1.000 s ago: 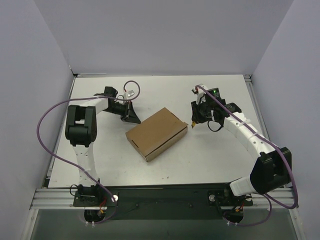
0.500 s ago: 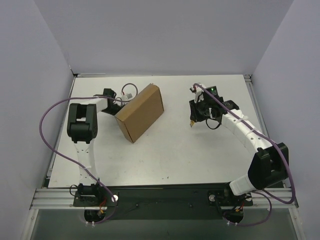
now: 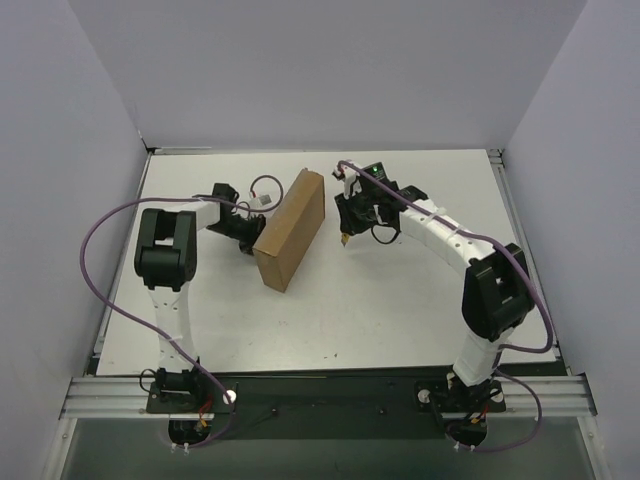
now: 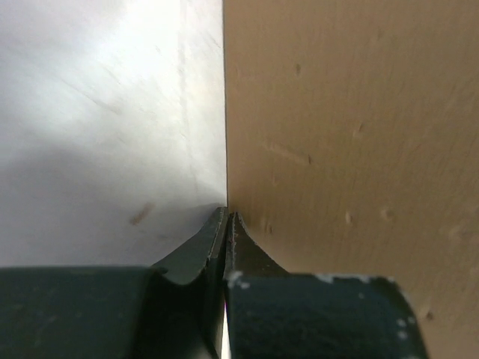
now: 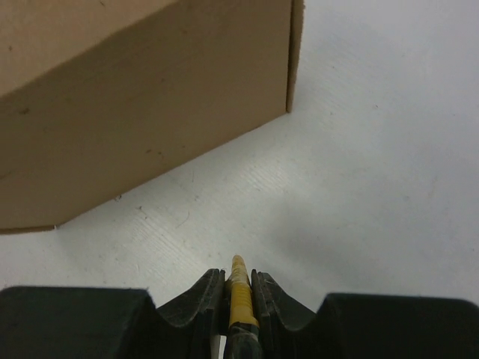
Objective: Unpack the express box
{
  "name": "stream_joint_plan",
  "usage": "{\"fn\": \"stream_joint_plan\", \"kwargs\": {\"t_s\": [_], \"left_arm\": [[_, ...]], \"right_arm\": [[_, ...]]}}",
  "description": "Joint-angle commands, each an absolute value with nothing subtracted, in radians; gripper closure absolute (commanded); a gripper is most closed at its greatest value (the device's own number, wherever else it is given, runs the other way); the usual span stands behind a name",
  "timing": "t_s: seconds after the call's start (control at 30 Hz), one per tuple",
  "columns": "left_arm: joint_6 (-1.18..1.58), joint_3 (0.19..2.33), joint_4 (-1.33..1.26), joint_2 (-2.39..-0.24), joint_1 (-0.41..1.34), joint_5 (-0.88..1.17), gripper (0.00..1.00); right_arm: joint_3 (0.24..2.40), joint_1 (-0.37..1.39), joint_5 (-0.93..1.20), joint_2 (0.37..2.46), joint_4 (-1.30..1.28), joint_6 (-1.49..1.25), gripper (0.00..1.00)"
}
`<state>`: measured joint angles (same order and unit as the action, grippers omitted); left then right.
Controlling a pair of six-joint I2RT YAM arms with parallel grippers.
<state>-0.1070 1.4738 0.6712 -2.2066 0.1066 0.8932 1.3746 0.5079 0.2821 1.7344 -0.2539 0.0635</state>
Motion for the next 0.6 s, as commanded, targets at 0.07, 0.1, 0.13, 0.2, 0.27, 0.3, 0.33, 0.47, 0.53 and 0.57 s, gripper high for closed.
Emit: {"fn": "stream_joint_plan", "kwargs": {"t_s": [0.07,0.1,0.13,0.2,0.27,0.3,0.33,0.47,0.53,0.57], "left_arm": [[-0.043,1.353,0.627,-2.092,0.129,0.819,0.82],[-0.044,1.35,0.629,-2.08,0.121,0.804,0.79],[-0.041,1.35,0.63,-2.056,0.108,0.783,0.77],[-0.044,1.362,0.652,-2.03,0.057,0.781,0.71],[-0.072,1.414,0.688,-1.99,0.011,0.793,0.66],[-0.086,1.439,0.702,-1.977,0.006,0.808,0.65],[-0.1,1.462,0.716,-1.955,0.006,0.833,0.65],[-0.089,1.593,0.706,-1.921,-0.025,1.044,0.64],[-0.034,1.62,0.63,-1.913,-0.014,1.089,0.64],[0.027,1.627,0.603,-1.911,-0.009,1.104,0.64]], "right_arm": [[1.502,0.508,0.261,1.79,-0.261,0.103,1.0],[1.505,0.497,0.274,1.783,-0.27,0.11,1.0],[1.509,0.474,0.276,1.776,-0.291,0.118,1.0],[1.537,0.44,0.29,1.757,-0.322,0.109,1.0],[1.561,0.393,0.331,1.74,-0.371,0.11,1.0],[1.586,0.385,0.342,1.715,-0.385,0.12,1.0],[1.601,0.377,0.375,1.701,-0.402,0.135,1.0],[1.666,0.39,0.489,1.634,-0.407,0.201,1.0],[1.709,0.413,0.523,1.611,-0.408,0.218,1.0],[1.719,0.446,0.555,1.602,-0.408,0.231,1.0]]}}
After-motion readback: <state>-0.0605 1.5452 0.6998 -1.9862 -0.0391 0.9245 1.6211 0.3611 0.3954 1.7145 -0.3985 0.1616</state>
